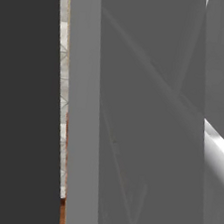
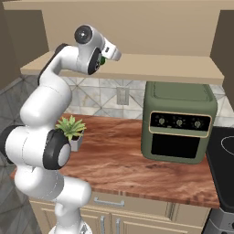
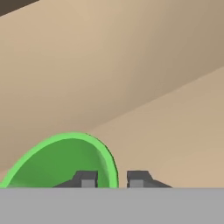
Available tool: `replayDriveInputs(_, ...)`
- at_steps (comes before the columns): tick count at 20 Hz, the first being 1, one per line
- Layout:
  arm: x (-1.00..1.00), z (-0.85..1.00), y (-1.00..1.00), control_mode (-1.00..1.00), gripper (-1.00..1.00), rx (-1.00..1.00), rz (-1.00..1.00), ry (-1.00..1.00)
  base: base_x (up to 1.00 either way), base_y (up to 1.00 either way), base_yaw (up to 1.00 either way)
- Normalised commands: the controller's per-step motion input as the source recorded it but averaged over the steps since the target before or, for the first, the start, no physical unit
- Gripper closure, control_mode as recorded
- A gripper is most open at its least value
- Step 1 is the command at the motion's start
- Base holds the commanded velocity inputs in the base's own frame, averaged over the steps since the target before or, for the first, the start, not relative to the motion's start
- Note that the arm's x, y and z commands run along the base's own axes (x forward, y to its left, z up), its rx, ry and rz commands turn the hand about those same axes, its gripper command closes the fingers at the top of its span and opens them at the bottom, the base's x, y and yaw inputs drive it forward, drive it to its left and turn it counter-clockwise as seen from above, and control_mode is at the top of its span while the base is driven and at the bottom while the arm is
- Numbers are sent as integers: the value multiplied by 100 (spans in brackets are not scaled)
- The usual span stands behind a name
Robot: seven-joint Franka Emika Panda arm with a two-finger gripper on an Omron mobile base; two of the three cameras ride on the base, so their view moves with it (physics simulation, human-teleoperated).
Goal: Move the cup from next to the sink to the open cabinet. Then, move the bowl with the tangerine to the fridge to clear the area for faucet cleaning.
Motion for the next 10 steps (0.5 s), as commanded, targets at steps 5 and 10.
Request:
replayDriveInputs(5, -13, 14, 0, -100, -100, 0, -2, -10, 0, 0, 0)
replayDriveInputs(10, -1, 9, 0, -100, -100, -1, -7, -20, 0, 0, 0)
